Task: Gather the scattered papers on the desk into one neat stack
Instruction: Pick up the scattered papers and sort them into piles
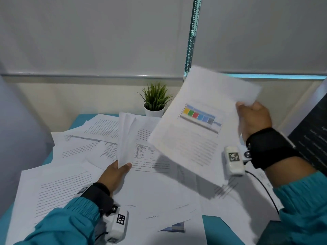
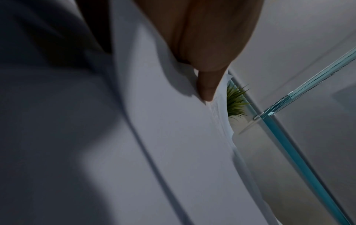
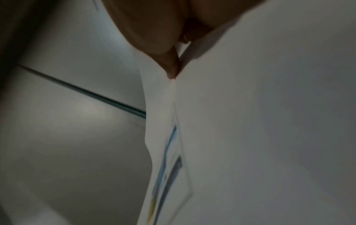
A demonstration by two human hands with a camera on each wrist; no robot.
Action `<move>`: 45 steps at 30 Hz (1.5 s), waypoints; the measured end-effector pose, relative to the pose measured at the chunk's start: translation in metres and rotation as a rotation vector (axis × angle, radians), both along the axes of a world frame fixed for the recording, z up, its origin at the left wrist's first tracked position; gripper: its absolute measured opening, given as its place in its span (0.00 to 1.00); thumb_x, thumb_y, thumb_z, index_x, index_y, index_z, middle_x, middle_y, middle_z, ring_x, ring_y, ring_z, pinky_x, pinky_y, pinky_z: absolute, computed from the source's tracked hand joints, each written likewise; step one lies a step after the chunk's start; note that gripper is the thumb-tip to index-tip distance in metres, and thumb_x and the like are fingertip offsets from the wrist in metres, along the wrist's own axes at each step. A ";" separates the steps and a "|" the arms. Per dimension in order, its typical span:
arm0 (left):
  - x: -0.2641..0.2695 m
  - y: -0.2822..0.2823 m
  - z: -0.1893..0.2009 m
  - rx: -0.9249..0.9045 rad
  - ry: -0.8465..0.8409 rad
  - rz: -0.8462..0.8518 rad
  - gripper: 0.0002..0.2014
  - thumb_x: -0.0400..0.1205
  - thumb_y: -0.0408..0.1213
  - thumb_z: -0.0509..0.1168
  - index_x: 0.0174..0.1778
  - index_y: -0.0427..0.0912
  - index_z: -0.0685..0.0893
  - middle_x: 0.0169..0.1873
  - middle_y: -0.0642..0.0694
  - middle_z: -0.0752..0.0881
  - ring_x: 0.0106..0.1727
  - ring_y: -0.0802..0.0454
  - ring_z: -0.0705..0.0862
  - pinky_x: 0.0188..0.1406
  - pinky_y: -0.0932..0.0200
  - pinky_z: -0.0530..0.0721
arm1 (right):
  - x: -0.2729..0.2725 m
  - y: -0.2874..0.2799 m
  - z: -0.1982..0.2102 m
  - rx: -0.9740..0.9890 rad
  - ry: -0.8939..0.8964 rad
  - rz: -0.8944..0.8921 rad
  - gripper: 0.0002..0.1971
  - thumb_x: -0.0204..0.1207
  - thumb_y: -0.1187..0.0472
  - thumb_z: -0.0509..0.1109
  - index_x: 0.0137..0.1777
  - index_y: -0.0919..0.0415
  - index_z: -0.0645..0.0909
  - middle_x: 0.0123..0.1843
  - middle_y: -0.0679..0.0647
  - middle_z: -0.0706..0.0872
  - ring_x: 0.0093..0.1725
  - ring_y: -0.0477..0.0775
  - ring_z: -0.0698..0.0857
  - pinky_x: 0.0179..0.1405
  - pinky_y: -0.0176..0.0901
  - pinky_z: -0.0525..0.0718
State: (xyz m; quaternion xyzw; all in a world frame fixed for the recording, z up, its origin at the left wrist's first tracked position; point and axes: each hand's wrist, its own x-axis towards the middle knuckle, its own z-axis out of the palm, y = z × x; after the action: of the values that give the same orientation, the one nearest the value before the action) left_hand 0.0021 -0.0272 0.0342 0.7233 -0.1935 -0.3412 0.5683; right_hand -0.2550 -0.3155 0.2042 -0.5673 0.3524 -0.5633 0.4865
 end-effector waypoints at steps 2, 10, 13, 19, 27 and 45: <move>0.001 0.000 0.000 -0.011 0.035 -0.016 0.15 0.81 0.45 0.68 0.62 0.47 0.83 0.55 0.49 0.92 0.60 0.46 0.88 0.70 0.43 0.79 | 0.015 0.005 -0.029 0.062 0.133 0.110 0.03 0.71 0.63 0.70 0.42 0.56 0.85 0.43 0.47 0.91 0.48 0.53 0.86 0.63 0.51 0.82; -0.012 0.003 0.014 -0.038 -0.081 -0.019 0.18 0.85 0.51 0.62 0.69 0.50 0.80 0.60 0.55 0.87 0.63 0.54 0.84 0.66 0.55 0.76 | 0.071 0.058 -0.119 0.223 0.529 0.276 0.16 0.78 0.69 0.66 0.65 0.70 0.80 0.62 0.63 0.85 0.60 0.60 0.83 0.61 0.42 0.78; -0.015 0.005 0.018 -0.057 -0.074 -0.037 0.17 0.84 0.53 0.63 0.65 0.52 0.83 0.56 0.57 0.90 0.59 0.57 0.86 0.63 0.56 0.79 | 0.090 0.074 -0.120 0.240 0.492 0.310 0.16 0.79 0.71 0.64 0.66 0.70 0.79 0.61 0.61 0.84 0.57 0.56 0.81 0.53 0.32 0.74; -0.015 0.005 0.018 -0.068 -0.013 -0.101 0.14 0.82 0.44 0.68 0.63 0.48 0.85 0.55 0.51 0.92 0.57 0.53 0.90 0.66 0.50 0.82 | 0.116 0.088 -0.118 0.257 0.467 0.418 0.16 0.81 0.70 0.62 0.68 0.68 0.77 0.54 0.57 0.82 0.52 0.56 0.81 0.34 0.24 0.76; -0.013 0.004 0.017 -0.025 -0.012 -0.041 0.09 0.85 0.38 0.66 0.59 0.48 0.85 0.50 0.52 0.93 0.53 0.52 0.91 0.54 0.57 0.85 | 0.078 -0.006 -0.109 0.555 0.593 -0.057 0.40 0.72 0.56 0.77 0.79 0.64 0.60 0.80 0.65 0.61 0.76 0.64 0.68 0.71 0.44 0.71; -0.010 0.003 0.016 0.009 -0.023 0.001 0.11 0.84 0.39 0.67 0.62 0.48 0.85 0.52 0.55 0.92 0.54 0.57 0.90 0.56 0.61 0.83 | 0.068 -0.098 -0.142 0.480 0.980 -0.165 0.22 0.79 0.48 0.66 0.72 0.52 0.73 0.73 0.51 0.77 0.71 0.56 0.77 0.64 0.43 0.80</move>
State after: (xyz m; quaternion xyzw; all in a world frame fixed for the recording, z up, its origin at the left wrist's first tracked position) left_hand -0.0075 -0.0239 0.0501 0.7297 -0.1979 -0.3335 0.5631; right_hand -0.1874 -0.4131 0.0621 -0.6068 0.6994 -0.1732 0.3354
